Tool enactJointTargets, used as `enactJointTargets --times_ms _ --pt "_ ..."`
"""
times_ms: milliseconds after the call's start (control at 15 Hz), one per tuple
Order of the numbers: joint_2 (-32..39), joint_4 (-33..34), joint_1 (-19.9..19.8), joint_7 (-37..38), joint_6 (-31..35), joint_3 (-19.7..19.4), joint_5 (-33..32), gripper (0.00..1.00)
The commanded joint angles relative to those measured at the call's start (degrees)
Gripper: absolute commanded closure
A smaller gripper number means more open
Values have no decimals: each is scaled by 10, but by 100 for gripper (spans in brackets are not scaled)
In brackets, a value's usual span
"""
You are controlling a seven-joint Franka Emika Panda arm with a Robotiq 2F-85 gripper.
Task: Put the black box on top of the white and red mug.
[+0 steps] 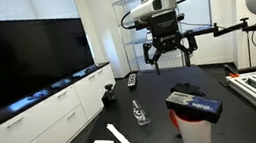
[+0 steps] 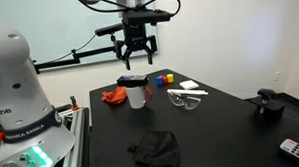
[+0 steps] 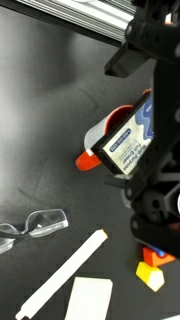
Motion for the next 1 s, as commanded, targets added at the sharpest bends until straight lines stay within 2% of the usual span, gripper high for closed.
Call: enactJointTargets --times_ms 0,200,400,667,933 --pt "53 25 -107 28 8 109 107 0" --pt "67 29 -175 70 5 164 156 0" --pt "75 32 -228 117 4 194 183 0" --pt "85 39 -277 180 10 207 208 0" --pt "98 52 -307 243 17 214 207 0"
